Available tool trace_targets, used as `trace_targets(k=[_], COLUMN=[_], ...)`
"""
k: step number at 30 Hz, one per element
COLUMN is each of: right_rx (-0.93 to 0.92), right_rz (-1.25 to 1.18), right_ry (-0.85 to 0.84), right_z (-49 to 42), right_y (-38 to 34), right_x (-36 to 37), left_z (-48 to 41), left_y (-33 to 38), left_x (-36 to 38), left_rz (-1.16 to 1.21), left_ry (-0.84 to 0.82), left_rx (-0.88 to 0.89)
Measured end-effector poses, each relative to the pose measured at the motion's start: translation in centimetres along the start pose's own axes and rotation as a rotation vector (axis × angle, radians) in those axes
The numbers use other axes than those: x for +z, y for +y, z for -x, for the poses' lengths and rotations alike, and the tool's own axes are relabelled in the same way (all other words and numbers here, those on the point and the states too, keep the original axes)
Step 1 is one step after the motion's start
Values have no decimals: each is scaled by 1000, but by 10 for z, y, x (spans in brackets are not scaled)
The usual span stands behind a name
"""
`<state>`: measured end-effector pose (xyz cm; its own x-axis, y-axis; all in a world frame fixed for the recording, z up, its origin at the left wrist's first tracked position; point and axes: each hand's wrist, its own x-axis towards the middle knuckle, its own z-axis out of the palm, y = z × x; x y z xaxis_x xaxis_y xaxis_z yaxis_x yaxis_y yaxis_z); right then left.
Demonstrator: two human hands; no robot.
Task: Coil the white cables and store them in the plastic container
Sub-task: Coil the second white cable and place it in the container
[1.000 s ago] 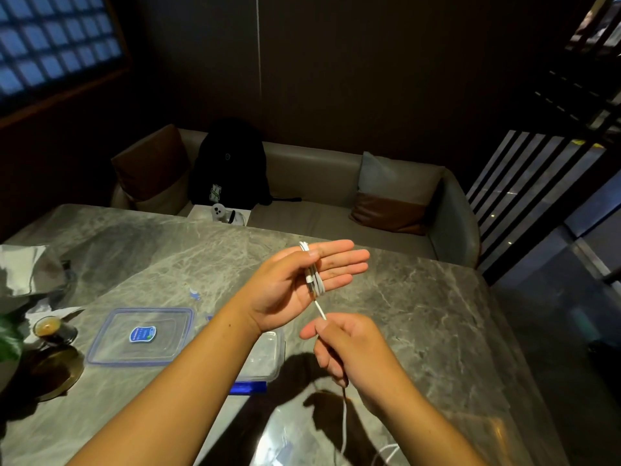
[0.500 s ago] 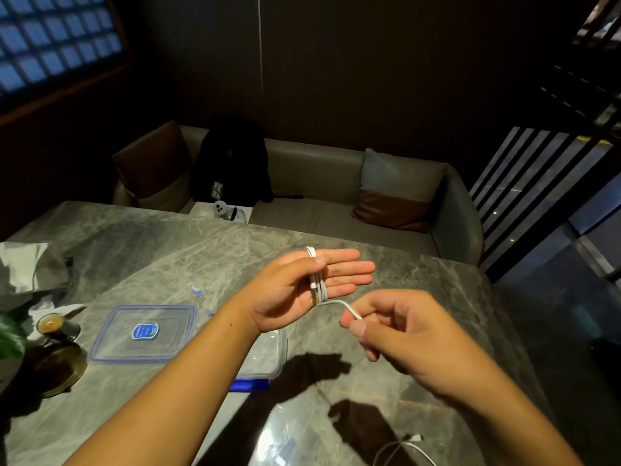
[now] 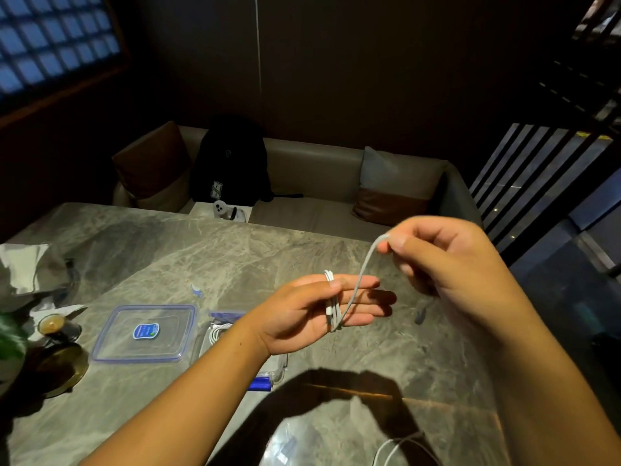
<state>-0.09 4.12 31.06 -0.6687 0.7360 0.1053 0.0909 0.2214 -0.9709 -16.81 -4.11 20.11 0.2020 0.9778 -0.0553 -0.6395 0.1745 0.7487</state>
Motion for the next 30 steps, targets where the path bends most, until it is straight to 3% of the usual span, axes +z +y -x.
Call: trace_targets(k=[5, 8, 12, 15, 18, 24, 30], right_rx=[-211, -228, -266, -279, -262, -97, 76], right_rz=[281, 442, 392, 319, 283, 116, 101], right_ry=[-16, -149, -200, -156, -115, 31, -27], right_z=[-25, -37, -47, -55, -61, -66, -66], right_y=[-9, -19, -23, -14, 1, 27, 47], right_x=[9, 4, 6, 10, 12, 12, 15], left_z=[-2, 0, 3, 4, 4, 0, -5], left_y=[-8, -13, -10, -1, 3, 10, 22], left_x=[16, 20, 19, 20, 25, 30, 34], left_rz=[92, 144, 240, 107, -78, -186, -145], left_ry=[-82, -146, -194, -217, -189, -127, -139], left_rx=[-24, -64, -27, 17, 48, 123, 146])
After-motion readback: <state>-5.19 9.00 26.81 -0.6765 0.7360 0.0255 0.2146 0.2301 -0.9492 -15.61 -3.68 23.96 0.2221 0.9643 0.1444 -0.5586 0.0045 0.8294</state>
